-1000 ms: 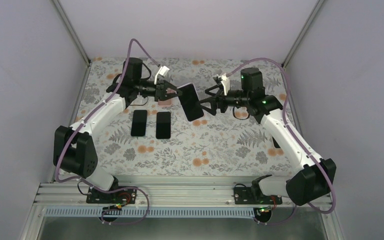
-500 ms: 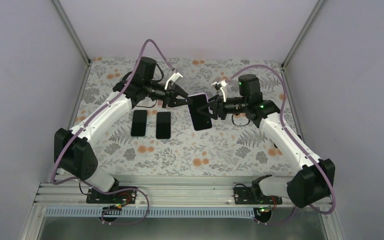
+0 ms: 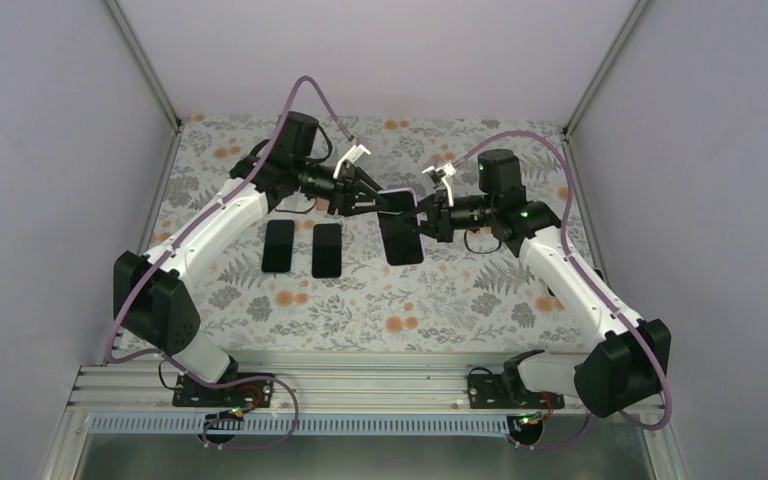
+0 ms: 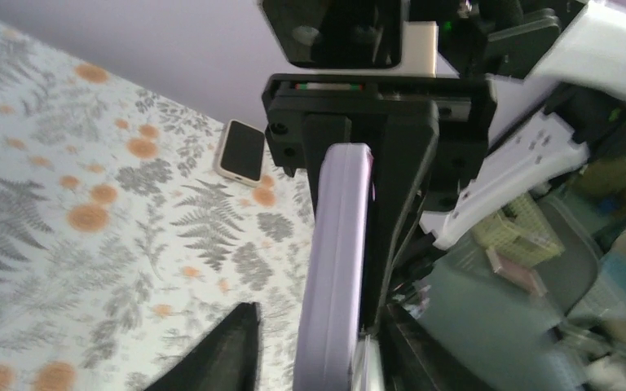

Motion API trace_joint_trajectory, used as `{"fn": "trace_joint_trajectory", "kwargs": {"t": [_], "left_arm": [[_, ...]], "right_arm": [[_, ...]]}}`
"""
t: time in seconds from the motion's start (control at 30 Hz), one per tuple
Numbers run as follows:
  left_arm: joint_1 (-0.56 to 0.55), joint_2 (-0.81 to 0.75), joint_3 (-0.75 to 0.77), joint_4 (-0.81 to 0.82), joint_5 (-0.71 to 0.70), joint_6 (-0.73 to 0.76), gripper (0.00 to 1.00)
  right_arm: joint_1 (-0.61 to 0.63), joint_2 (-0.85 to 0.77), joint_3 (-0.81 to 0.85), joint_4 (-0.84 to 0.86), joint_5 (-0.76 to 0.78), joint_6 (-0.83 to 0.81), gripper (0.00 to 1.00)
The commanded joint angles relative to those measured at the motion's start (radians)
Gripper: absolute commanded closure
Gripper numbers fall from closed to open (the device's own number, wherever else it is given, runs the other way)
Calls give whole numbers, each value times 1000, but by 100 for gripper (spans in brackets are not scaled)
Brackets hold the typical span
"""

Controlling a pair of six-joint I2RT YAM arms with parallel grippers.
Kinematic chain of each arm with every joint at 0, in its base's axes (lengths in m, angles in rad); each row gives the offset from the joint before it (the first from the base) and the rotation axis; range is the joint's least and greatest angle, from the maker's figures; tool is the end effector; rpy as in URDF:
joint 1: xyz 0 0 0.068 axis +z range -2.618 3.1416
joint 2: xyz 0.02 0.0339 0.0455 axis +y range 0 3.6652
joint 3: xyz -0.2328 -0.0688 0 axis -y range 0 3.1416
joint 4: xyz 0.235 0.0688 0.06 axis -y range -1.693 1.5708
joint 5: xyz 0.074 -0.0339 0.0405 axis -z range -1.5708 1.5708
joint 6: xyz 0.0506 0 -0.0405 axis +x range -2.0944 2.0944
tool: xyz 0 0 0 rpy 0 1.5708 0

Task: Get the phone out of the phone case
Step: Remove the phone case from the phone.

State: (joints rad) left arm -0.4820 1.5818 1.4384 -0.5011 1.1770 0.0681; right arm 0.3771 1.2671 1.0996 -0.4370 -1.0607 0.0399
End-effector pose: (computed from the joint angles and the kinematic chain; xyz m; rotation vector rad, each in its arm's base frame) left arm 0.2782 -0.1983 0.3160 1.1930 1.7560 -1.5221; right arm 0.2378 0.1417 0.2995 -0.9555 1.8949 1.3839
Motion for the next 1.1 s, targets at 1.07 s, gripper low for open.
{"fn": "trace_joint_trajectory", "kwargs": {"t": [1.07], "left_arm": [[-66, -152, -63, 294, -60, -236, 38]], "right_arm": [[-206, -68, 95, 754, -156, 804, 96]]}}
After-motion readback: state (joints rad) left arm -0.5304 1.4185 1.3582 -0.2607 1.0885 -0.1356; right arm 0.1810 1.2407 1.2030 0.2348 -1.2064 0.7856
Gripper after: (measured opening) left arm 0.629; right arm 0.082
